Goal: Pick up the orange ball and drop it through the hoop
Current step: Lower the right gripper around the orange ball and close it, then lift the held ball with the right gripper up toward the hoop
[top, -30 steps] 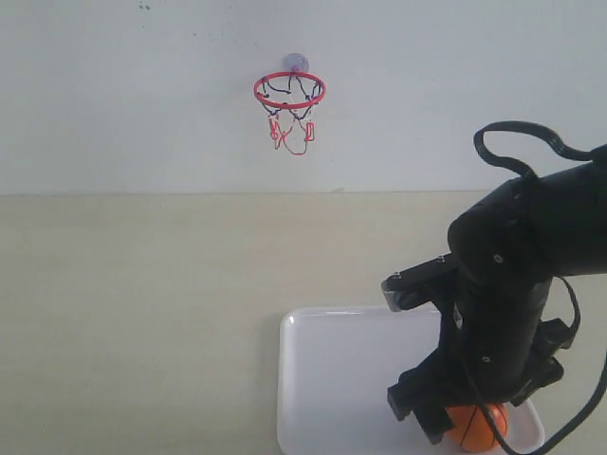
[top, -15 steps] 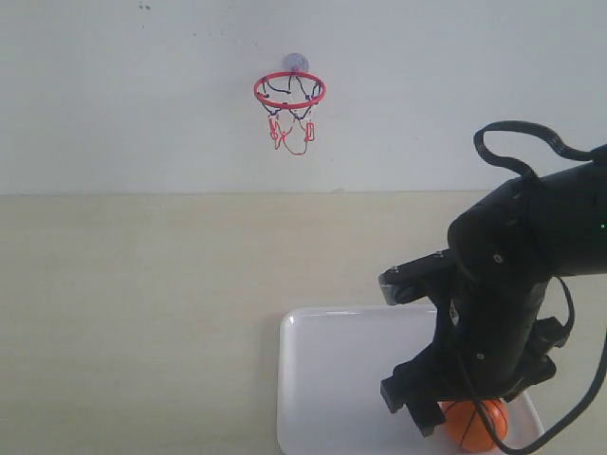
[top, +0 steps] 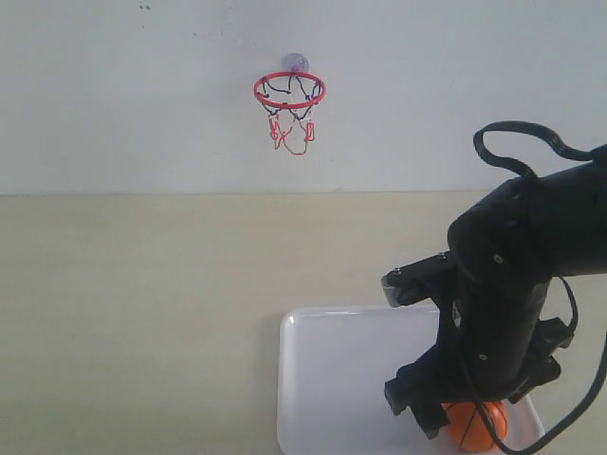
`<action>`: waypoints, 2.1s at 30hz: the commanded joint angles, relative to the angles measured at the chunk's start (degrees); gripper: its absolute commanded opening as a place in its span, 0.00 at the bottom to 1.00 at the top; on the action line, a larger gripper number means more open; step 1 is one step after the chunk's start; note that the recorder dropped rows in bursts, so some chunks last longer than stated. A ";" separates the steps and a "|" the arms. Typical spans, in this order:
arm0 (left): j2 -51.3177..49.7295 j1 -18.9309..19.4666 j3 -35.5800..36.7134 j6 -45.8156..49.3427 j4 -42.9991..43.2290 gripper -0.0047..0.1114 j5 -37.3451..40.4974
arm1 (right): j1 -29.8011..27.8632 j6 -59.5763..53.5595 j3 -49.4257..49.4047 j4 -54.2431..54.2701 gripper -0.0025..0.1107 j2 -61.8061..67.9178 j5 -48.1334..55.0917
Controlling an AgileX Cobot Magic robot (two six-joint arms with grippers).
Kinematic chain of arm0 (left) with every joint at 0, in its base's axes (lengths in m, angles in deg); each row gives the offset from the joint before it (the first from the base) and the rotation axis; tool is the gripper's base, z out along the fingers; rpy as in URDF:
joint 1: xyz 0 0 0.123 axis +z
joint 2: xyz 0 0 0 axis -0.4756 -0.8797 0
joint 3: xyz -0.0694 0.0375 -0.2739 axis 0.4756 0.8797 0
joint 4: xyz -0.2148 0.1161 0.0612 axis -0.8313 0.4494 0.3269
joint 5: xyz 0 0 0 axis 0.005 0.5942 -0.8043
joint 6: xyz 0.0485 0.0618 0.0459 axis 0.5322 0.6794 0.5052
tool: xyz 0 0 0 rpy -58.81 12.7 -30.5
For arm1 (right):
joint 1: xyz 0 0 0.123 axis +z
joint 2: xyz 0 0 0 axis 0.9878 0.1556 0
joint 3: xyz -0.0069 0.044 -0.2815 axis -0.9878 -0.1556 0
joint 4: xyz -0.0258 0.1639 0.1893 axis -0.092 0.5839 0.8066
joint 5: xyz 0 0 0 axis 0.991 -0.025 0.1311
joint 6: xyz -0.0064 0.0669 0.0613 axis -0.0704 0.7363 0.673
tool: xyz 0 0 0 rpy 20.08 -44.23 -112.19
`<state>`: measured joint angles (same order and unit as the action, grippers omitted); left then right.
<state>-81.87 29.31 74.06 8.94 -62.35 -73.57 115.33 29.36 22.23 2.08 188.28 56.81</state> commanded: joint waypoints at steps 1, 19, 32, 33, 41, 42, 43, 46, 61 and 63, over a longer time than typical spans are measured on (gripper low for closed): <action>0.15 0.18 0.14 0.24 -0.53 0.08 -0.24 | 0.04 0.21 -0.40 -0.11 0.75 0.09 0.54; 0.15 0.18 0.14 0.24 -0.53 0.08 -0.24 | 0.04 3.75 -0.40 -1.37 0.02 2.46 1.82; 0.15 0.18 0.14 0.24 -0.53 0.08 -0.24 | 0.04 -0.01 12.48 -3.47 0.02 2.35 18.22; 0.15 0.18 0.14 0.24 -0.53 0.08 -0.24 | 0.04 -0.44 13.60 -3.47 0.02 2.35 19.04; 0.15 0.18 0.14 0.24 -0.53 0.08 -0.24 | 0.04 -22.07 19.53 0.35 0.02 2.35 21.50; 0.15 0.18 0.14 0.24 -0.53 0.08 -0.24 | 0.04 -22.64 19.53 0.48 0.02 2.35 21.12; 0.15 0.18 0.14 0.24 -0.53 0.08 -0.24 | 0.04 -22.63 19.53 0.48 0.02 2.35 20.10; 0.15 0.18 0.14 0.24 -0.53 0.08 -0.24 | 0.04 -22.63 19.53 0.48 0.02 2.35 16.02; 0.15 0.18 0.14 0.24 -0.53 0.08 -0.24 | 0.04 -30.21 19.53 7.98 0.02 2.35 -5.88; 0.15 0.18 0.14 0.24 -0.53 0.08 -0.24 | 0.04 -30.21 19.53 9.12 0.02 2.35 -10.04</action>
<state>-81.87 29.31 74.06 8.94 -62.35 -73.57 115.33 -0.26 41.28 9.74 190.78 52.35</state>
